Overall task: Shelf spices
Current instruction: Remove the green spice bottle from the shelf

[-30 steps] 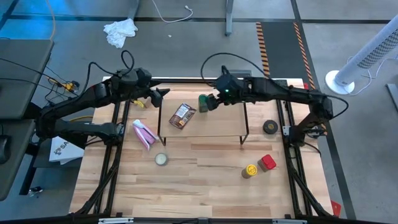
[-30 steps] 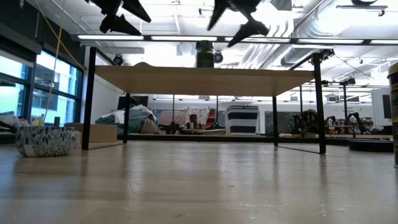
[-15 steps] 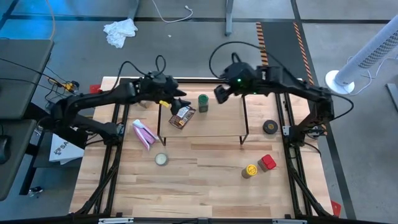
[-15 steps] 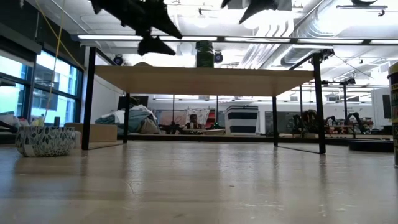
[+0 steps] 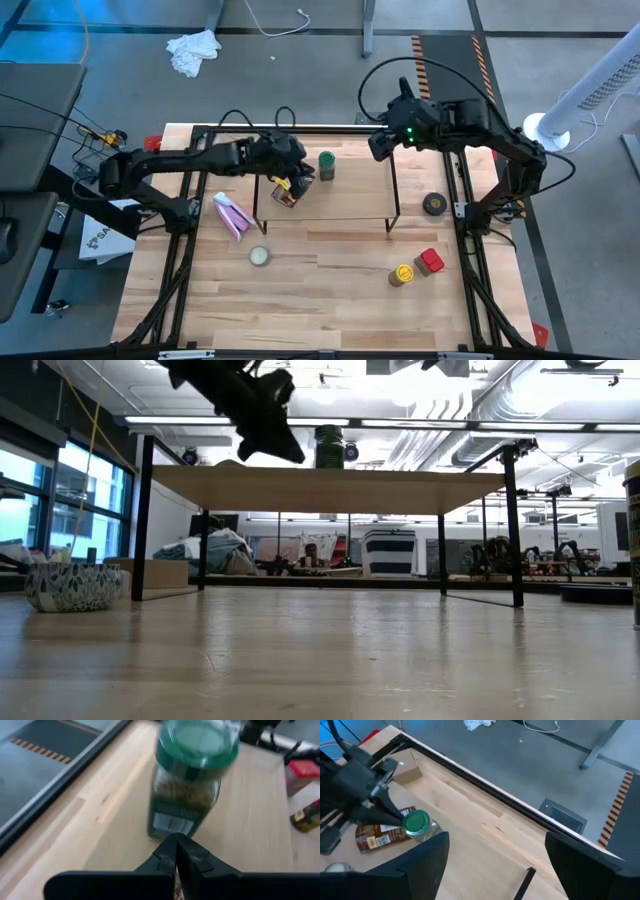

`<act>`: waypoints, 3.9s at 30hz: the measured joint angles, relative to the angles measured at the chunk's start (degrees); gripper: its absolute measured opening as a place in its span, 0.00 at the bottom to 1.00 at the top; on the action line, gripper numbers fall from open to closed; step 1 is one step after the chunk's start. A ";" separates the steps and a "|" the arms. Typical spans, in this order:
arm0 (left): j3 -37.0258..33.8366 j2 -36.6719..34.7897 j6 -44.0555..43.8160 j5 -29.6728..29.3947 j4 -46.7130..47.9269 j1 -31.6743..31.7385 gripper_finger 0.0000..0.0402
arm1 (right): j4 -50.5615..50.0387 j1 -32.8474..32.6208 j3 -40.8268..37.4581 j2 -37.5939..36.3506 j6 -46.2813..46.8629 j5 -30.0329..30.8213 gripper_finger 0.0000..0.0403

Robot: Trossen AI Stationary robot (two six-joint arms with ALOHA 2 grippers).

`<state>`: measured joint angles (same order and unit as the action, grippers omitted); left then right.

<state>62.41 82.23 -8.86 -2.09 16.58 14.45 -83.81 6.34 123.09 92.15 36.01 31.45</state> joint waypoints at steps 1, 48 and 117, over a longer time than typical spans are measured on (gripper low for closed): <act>0.00 0.64 0.02 -0.14 -0.06 -0.46 0.01 | 0.00 -0.14 0.00 0.01 0.02 0.19 0.81; 5.44 -9.96 1.60 -5.37 9.35 2.42 0.00 | 11.87 2.46 -4.20 15.21 -30.85 -17.93 0.81; 1.09 -27.29 -1.47 -10.57 -2.05 2.83 0.39 | 25.35 -56.93 -51.86 2.72 77.92 -23.33 0.45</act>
<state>63.51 54.94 -10.34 -12.66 14.53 17.28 -58.46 -50.59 71.23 94.87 113.93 8.11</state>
